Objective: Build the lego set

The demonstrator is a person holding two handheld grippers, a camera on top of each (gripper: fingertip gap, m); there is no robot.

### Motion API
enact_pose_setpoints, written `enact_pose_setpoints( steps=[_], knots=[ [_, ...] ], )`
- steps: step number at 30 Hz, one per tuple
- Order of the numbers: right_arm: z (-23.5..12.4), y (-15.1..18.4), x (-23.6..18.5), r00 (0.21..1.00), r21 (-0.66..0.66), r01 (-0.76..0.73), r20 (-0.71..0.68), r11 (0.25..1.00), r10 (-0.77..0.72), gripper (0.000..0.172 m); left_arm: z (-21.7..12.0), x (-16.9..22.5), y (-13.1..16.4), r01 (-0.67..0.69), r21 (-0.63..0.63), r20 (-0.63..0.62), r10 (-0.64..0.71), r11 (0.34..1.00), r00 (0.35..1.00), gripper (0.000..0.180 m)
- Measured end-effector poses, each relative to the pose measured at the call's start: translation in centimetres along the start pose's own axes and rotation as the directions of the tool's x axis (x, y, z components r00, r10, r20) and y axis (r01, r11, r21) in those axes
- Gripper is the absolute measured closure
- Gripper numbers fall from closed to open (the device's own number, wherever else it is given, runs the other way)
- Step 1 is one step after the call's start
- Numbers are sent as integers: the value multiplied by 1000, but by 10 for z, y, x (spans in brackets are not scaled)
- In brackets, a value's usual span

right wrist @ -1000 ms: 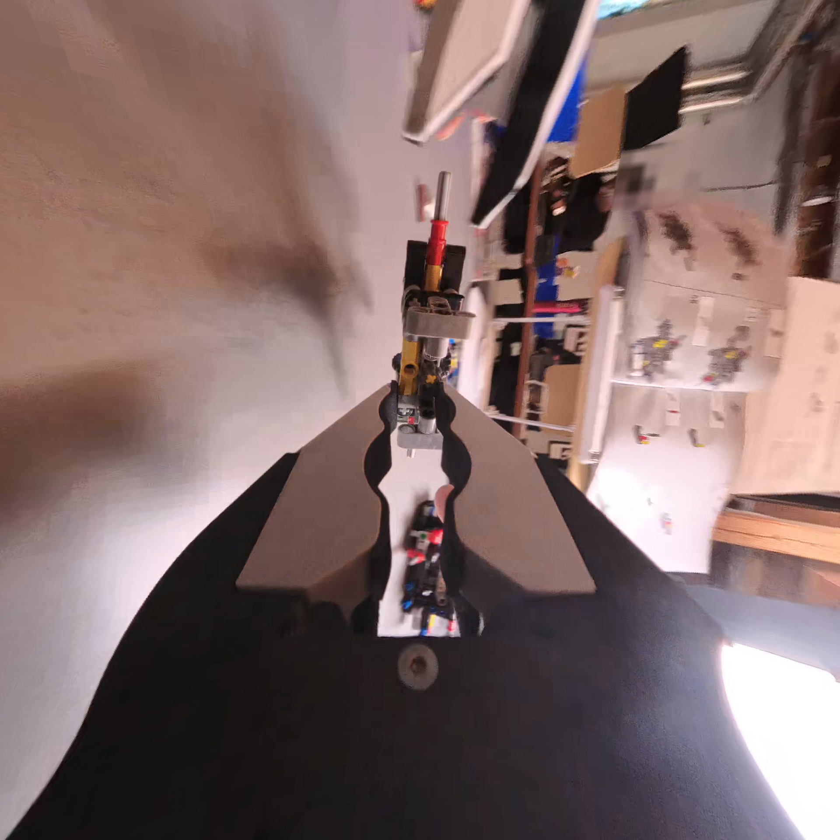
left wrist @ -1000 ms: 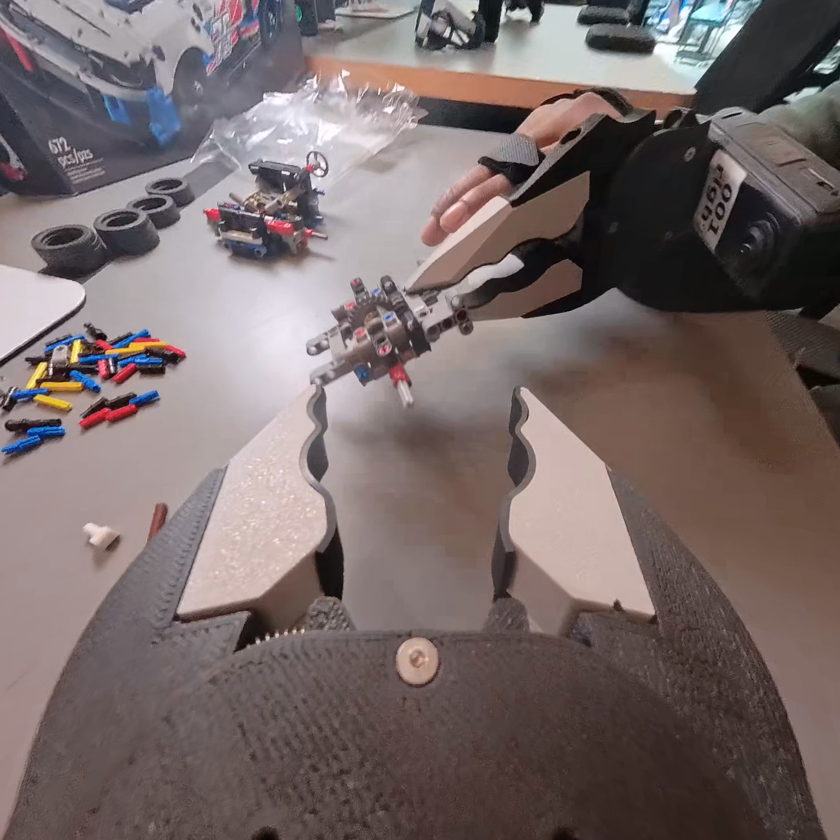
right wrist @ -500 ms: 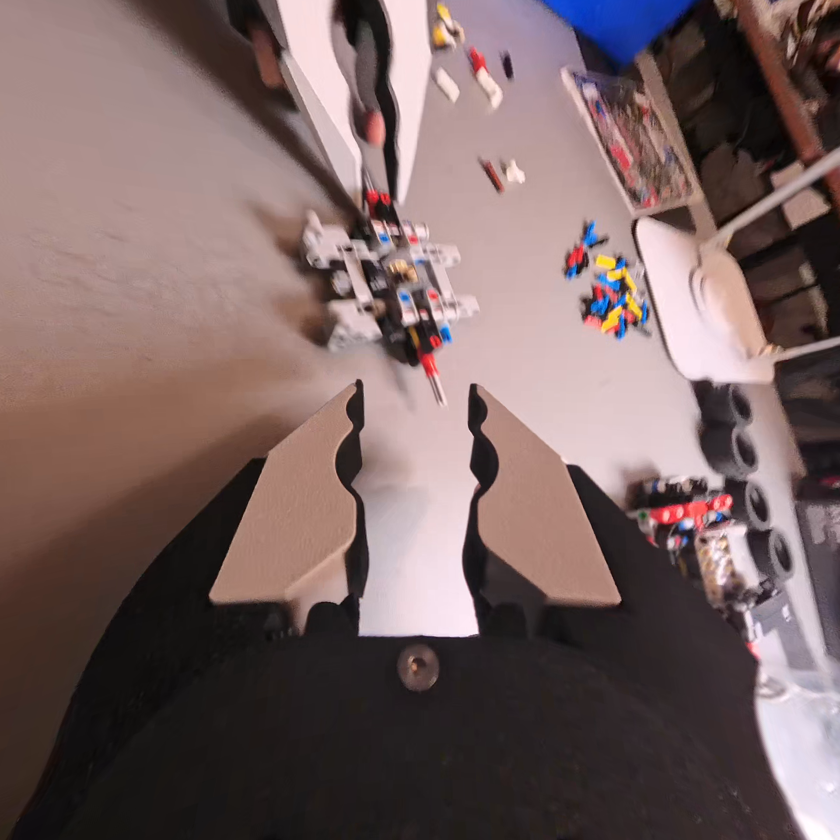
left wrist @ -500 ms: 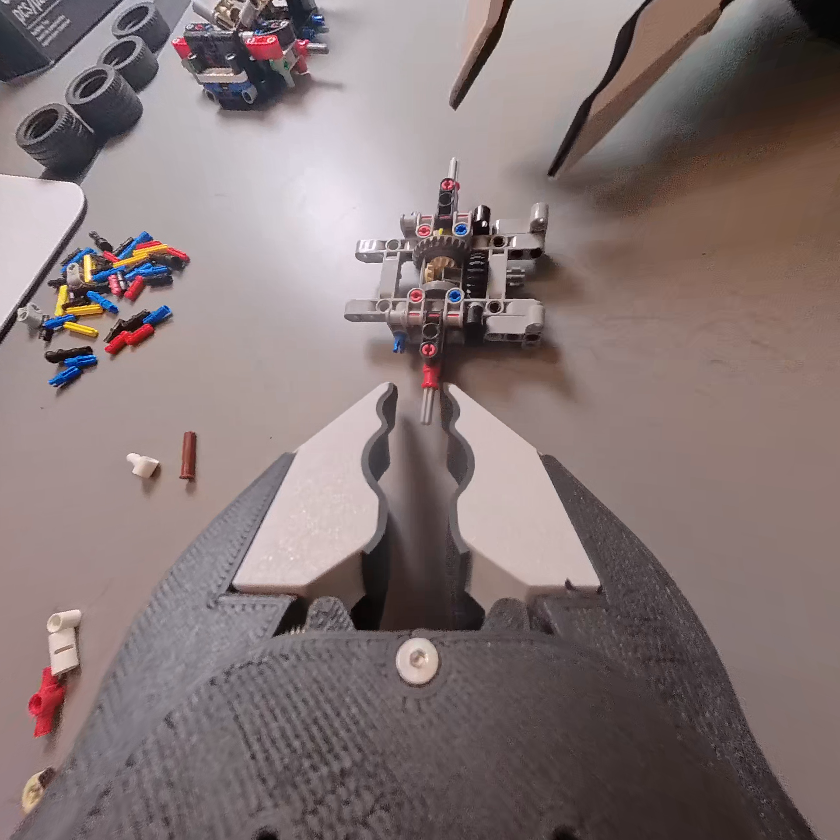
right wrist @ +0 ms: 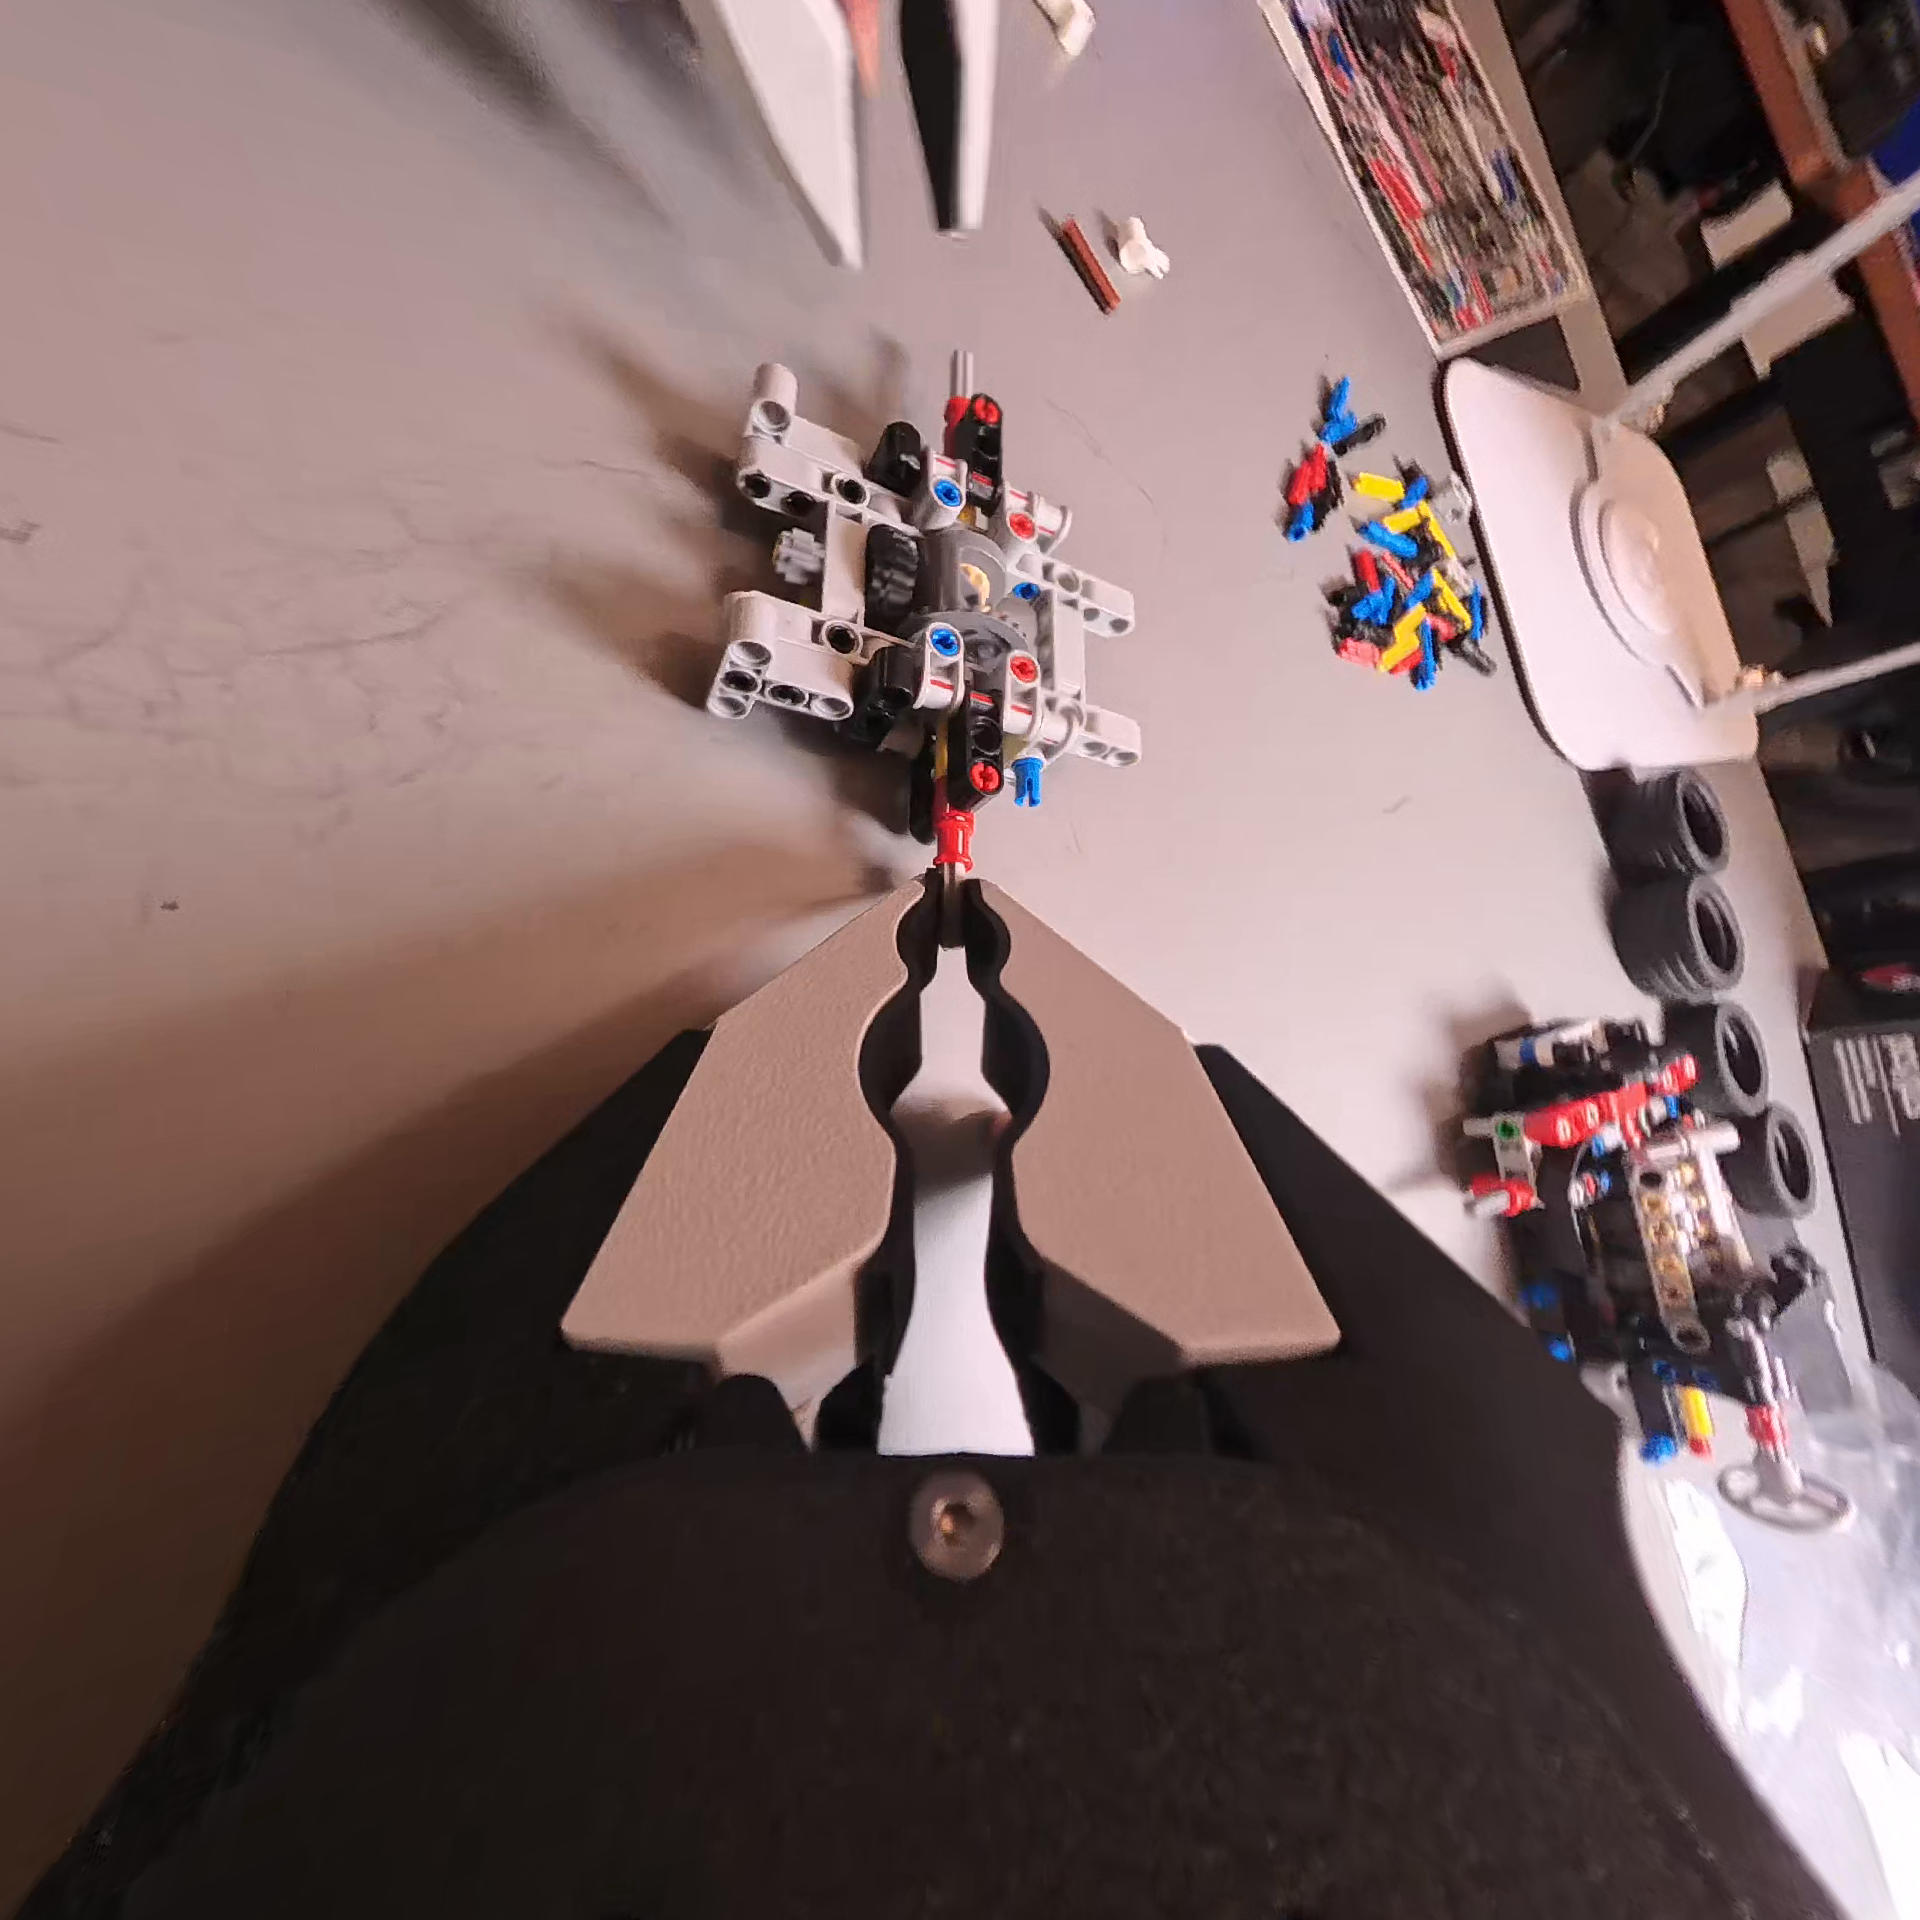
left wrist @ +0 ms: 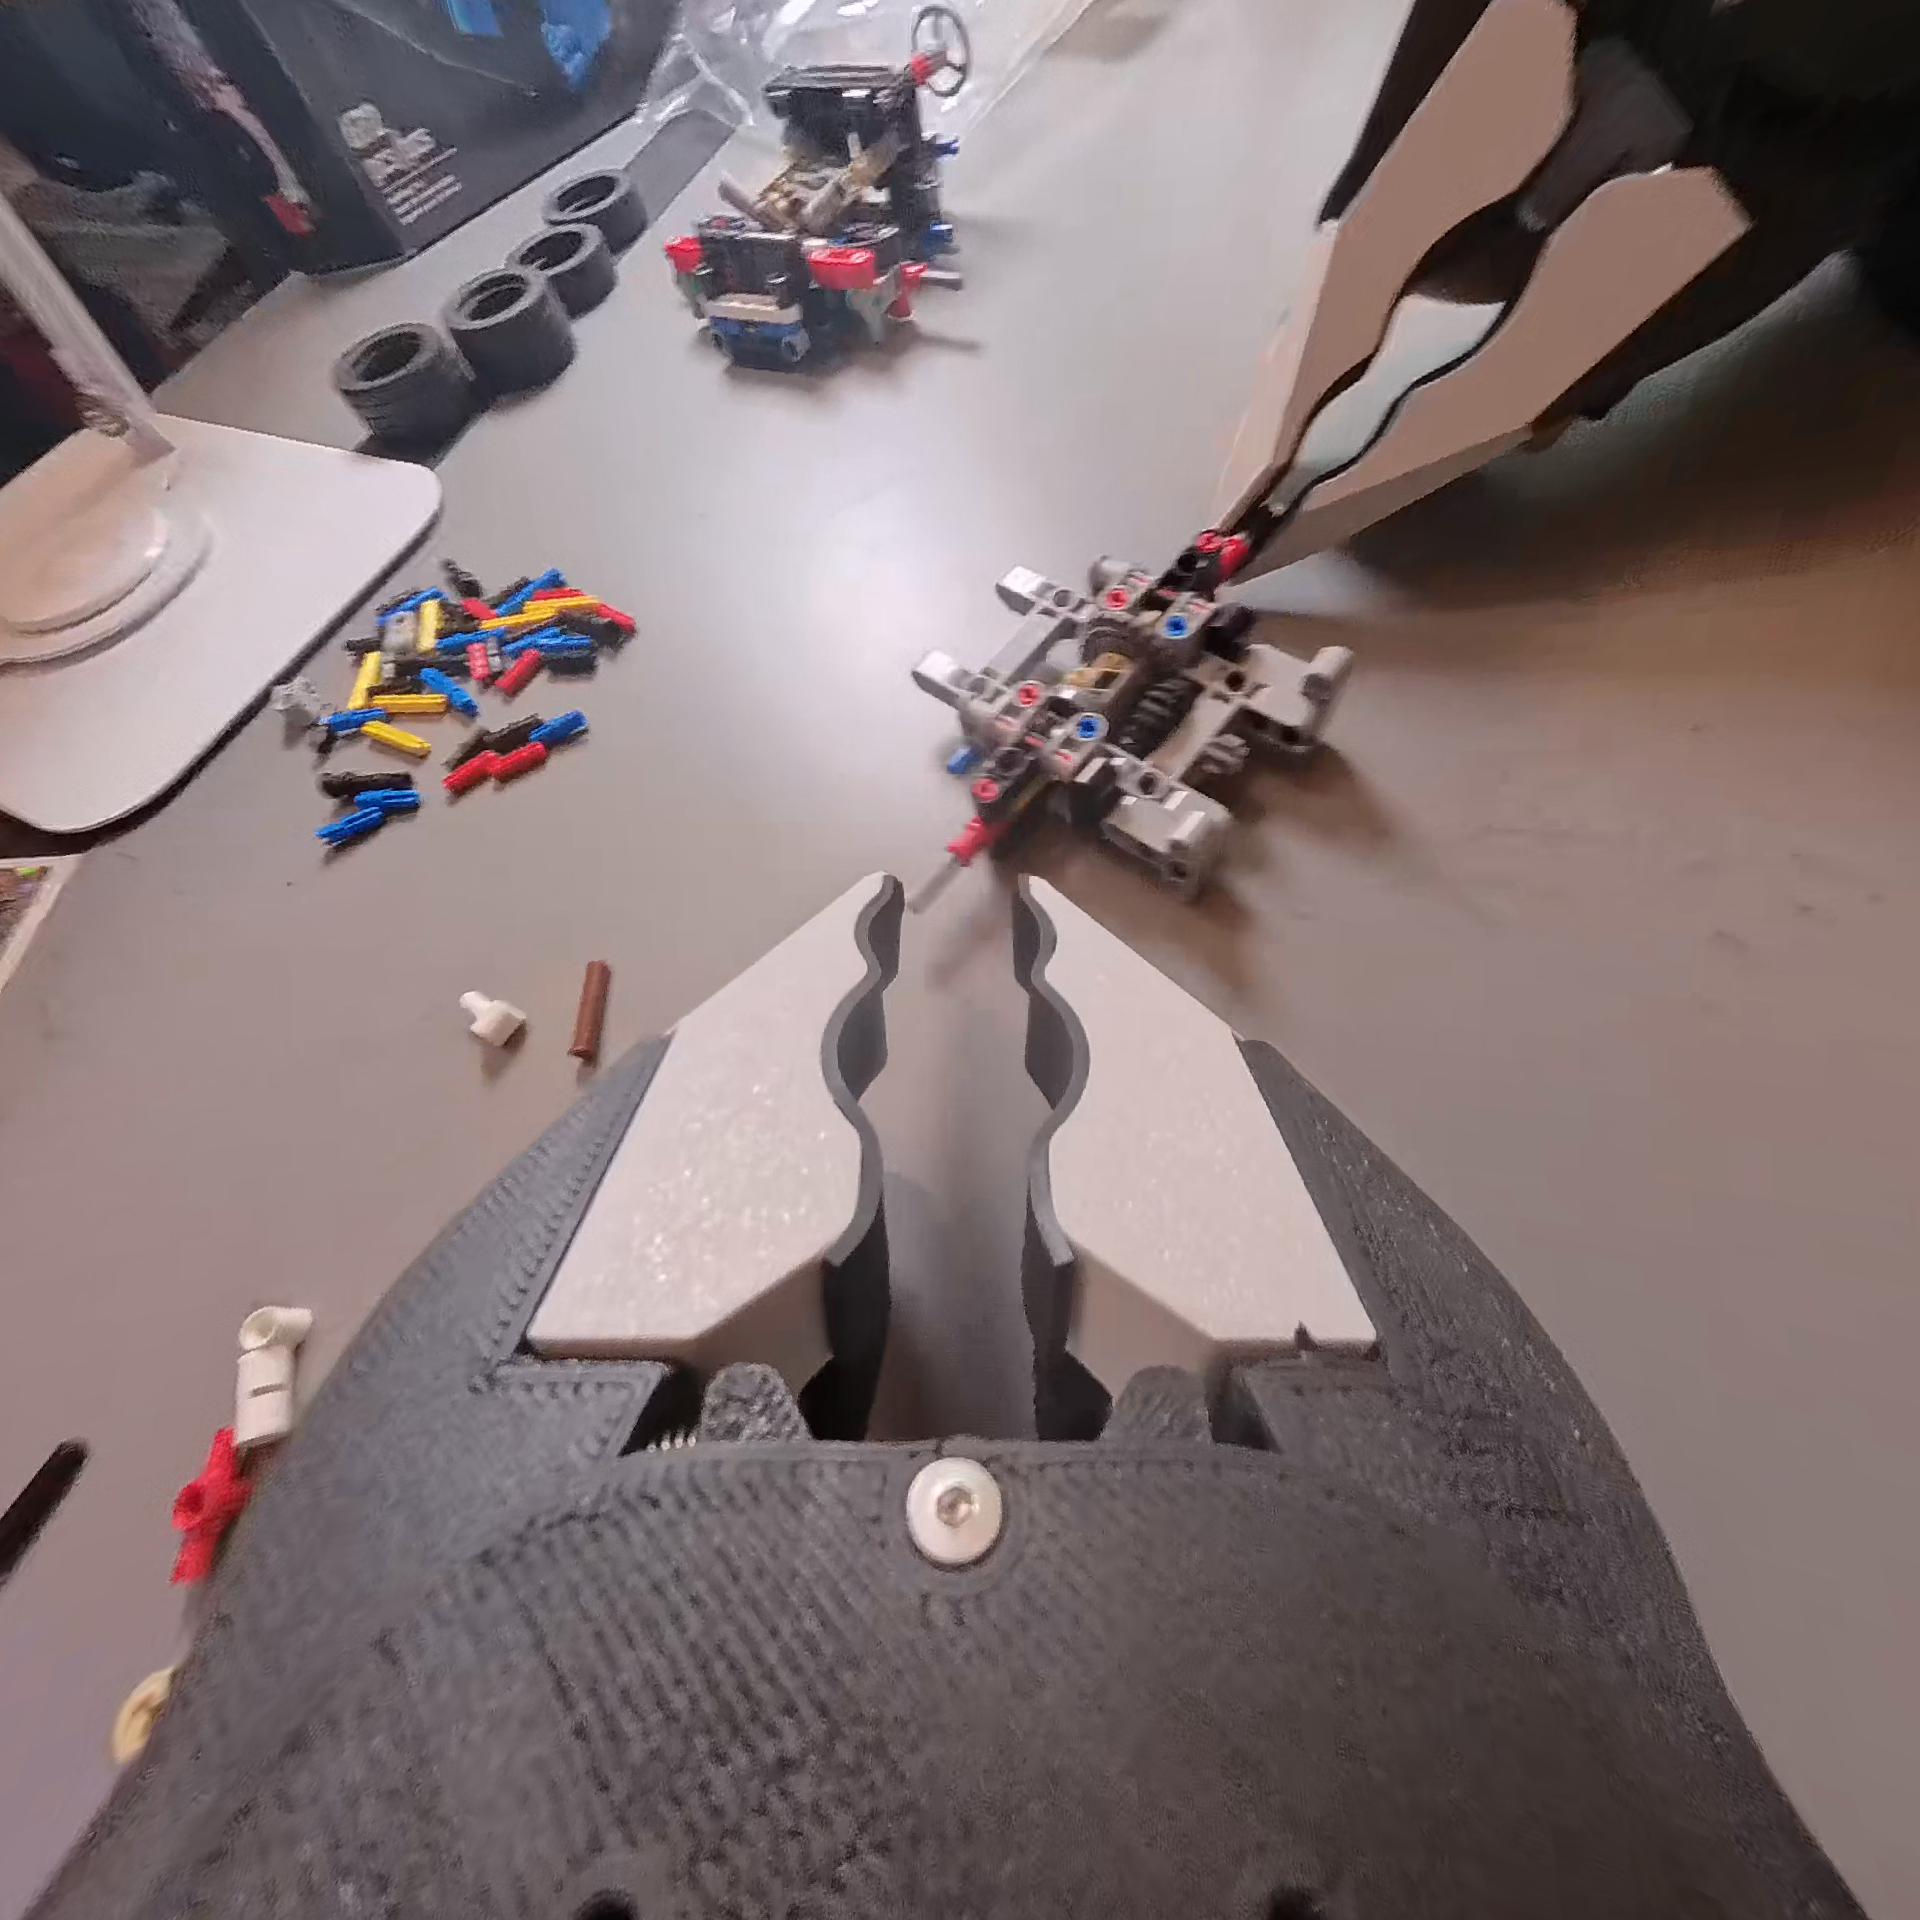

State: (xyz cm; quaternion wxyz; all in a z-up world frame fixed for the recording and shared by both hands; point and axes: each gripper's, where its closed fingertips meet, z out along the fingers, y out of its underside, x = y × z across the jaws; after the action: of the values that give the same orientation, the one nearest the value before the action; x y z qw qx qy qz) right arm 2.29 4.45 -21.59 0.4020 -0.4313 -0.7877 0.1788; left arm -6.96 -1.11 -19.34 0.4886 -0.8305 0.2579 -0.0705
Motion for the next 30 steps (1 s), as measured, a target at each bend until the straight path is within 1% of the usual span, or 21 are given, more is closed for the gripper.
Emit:
enact_pose_setpoints(
  steps=[2,4,7,9,10,12,14,18,21,22,23,25,28,30],
  knots=[
    [-1,5,7,996,-62,-70,-68,996,66,169,1,16,-1,8,2,-88,-8,1000,996,156],
    [0,7,9,982,-97,-167,-106,981,157,169,6,26,1,-2,-16,-120,0,1000,993,153],
    [0,-8,-3,977,-64,-204,-71,977,200,166,13,32,2,-18,-52,-108,13,999,994,131],
    [0,-20,-15,981,-41,-191,-26,981,190,163,16,37,2,10,-71,-108,-18,997,994,118],
    [0,-25,-21,984,-29,-178,-3,984,178,162,17,38,2,26,-80,-106,-34,996,994,113],
    [-1,-33,-32,989,0,-146,37,989,146,161,20,39,3,44,-93,-100,-53,995,994,108],
    [-1,-36,-36,990,16,-127,58,992,125,160,21,36,4,52,-105,-80,-60,993,995,111],
    [-5,-42,-37,994,76,-85,73,993,79,160,21,32,5,45,-109,-42,-50,993,998,137],
    [-13,-54,-39,991,157,-95,104,983,79,161,20,26,5,30,-102,-9,-31,994,999,153],
    [-16,-58,-38,990,189,-105,112,976,85,161,20,24,4,33,-91,-3,-33,995,999,156],
    [-19,-63,-37,988,224,-121,119,967,96,161,19,23,1,36,-73,-1,-36,997,999,153],
    [-26,-71,-30,983,294,-166,129,941,132,161,18,23,-3,50,-41,-16,-51,998,999,137],
    [-33,-77,-15,969,369,-245,131,896,211,160,20,22,0,86,-67,-31,-88,994,996,113],
    [-37,-77,-6,956,401,-294,138,868,260,160,23,22,3,92,-92,-42,-96,991,994,112]
  ],
)
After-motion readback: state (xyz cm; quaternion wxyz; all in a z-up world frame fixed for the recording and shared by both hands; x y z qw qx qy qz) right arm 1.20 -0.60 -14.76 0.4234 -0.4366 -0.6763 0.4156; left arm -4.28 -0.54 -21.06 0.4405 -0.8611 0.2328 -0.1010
